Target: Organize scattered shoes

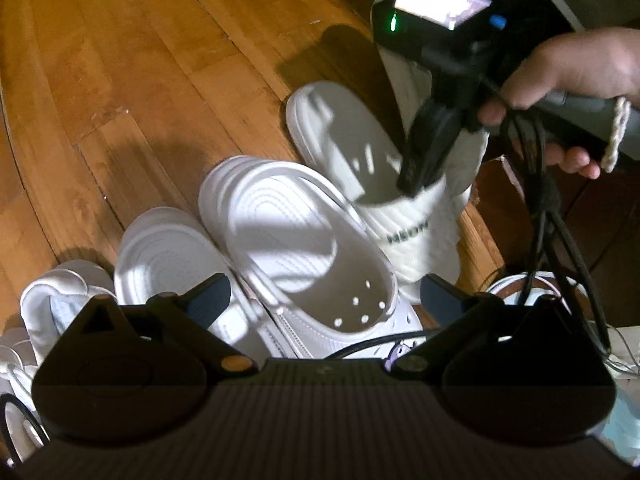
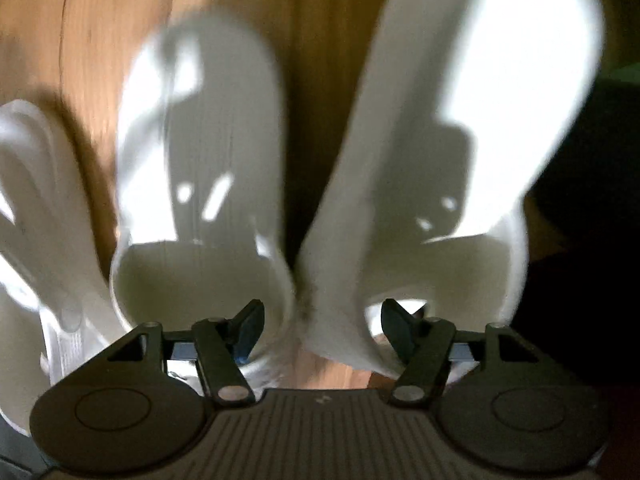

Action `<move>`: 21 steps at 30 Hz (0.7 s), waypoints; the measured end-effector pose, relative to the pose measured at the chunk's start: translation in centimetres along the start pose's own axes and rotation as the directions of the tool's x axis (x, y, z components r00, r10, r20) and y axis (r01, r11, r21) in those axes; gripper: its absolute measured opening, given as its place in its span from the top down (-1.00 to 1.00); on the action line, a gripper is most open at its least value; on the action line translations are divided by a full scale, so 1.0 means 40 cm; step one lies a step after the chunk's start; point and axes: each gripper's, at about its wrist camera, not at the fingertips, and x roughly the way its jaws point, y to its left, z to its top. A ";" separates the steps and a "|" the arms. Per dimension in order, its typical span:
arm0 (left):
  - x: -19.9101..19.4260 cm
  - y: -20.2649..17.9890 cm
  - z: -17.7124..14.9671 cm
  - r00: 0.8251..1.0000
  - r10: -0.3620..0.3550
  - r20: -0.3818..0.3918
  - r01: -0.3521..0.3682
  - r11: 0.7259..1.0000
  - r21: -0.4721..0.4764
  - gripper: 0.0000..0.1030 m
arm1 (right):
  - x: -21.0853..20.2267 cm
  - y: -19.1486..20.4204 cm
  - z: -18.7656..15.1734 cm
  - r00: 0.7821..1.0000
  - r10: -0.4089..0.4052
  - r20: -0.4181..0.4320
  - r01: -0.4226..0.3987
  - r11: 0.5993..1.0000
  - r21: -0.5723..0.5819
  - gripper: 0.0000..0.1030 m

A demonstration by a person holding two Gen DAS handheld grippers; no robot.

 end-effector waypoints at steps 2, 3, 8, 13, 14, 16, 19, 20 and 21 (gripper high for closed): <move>-0.002 0.006 -0.003 1.000 -0.005 0.001 0.005 1.000 -0.004 -1.00 | 0.002 0.010 0.004 1.000 -0.018 0.003 0.018 1.000 -0.003 -0.11; -0.002 0.009 -0.004 1.000 -0.006 0.001 0.006 1.000 -0.007 -1.00 | 0.001 0.013 0.005 1.000 -0.024 0.009 0.024 1.000 -0.003 0.00; -0.005 0.025 -0.008 0.999 -0.035 0.006 0.036 0.998 -0.044 -1.00 | -0.008 0.047 -0.016 0.999 -0.006 0.043 0.007 1.000 -0.023 0.62; -0.035 0.046 -0.004 0.994 -0.093 0.053 0.097 0.992 -0.085 -1.00 | -0.030 0.023 -0.061 0.994 0.050 0.095 -0.052 0.999 0.017 0.70; -0.046 0.050 -0.003 0.992 -0.102 0.068 0.108 0.990 -0.091 -1.00 | -0.047 0.010 -0.076 0.991 0.064 0.119 -0.069 0.997 0.038 0.71; -0.067 0.063 0.000 0.990 -0.111 0.092 0.120 0.987 -0.103 -1.00 | -0.073 -0.007 -0.095 0.986 0.076 0.146 -0.087 0.994 0.071 0.71; -0.099 0.081 0.005 0.984 -0.122 0.128 0.138 0.983 -0.122 -1.00 | -0.131 -0.026 -0.127 0.980 0.063 0.190 -0.086 0.989 0.117 0.72; -0.110 0.088 0.006 0.982 -0.126 0.141 0.144 0.981 -0.128 -1.00 | -0.158 -0.034 -0.138 0.975 0.066 0.210 -0.097 0.985 0.142 0.72; -0.120 0.094 0.008 0.980 -0.129 0.153 0.150 0.980 -0.134 -1.00 | -0.174 -0.039 -0.144 0.972 0.069 0.223 -0.105 0.983 0.153 0.72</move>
